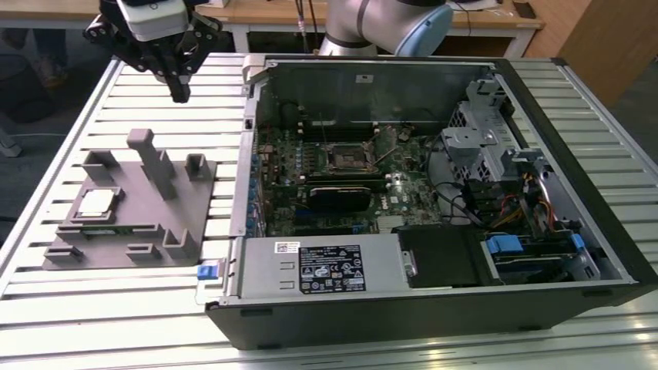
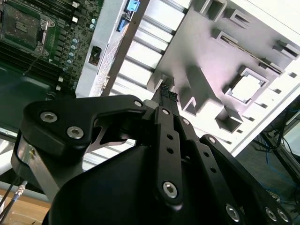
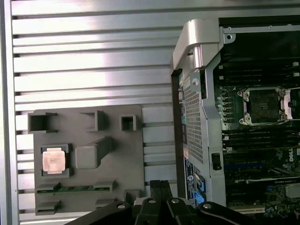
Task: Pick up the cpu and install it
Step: 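Reach for the cpu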
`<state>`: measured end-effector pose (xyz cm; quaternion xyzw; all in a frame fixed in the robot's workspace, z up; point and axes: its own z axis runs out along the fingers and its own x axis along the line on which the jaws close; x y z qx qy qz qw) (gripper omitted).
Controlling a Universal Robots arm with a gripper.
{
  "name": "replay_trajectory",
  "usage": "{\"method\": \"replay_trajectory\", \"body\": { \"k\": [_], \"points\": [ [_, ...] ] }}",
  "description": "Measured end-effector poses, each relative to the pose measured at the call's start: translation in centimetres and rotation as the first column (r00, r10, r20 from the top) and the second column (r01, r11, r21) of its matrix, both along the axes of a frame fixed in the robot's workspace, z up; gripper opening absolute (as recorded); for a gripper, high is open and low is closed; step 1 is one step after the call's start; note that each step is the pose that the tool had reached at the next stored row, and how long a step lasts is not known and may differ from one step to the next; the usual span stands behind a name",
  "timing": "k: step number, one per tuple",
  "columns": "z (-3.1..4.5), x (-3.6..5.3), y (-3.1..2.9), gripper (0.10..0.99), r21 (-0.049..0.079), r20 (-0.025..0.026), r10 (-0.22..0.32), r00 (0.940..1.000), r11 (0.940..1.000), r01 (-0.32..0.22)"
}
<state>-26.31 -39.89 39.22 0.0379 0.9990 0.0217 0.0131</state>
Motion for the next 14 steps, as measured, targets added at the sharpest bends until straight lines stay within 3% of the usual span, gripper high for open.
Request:
{"method": "replay_trajectory", "body": {
  "k": [14],
  "points": [
    [-0.01, -0.87, 0.00, 0.106, 0.000, 0.0000, 0.000, 1.0000, 1.0000, 0.000]
  ]
}}
